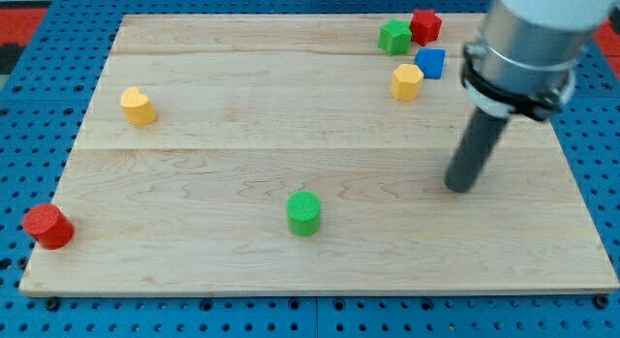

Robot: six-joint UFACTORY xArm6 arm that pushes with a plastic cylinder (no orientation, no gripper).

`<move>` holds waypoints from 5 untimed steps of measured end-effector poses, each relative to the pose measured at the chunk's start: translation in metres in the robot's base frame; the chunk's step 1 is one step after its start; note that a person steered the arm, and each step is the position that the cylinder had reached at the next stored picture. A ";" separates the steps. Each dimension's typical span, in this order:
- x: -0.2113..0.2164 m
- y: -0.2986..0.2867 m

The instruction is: Move blue cube to the bottom of triangle

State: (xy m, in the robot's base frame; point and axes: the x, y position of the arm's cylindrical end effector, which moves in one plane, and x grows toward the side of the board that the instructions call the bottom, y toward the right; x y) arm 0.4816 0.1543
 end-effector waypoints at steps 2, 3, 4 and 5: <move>-0.013 -0.008; 0.011 0.030; -0.076 0.030; -0.114 -0.019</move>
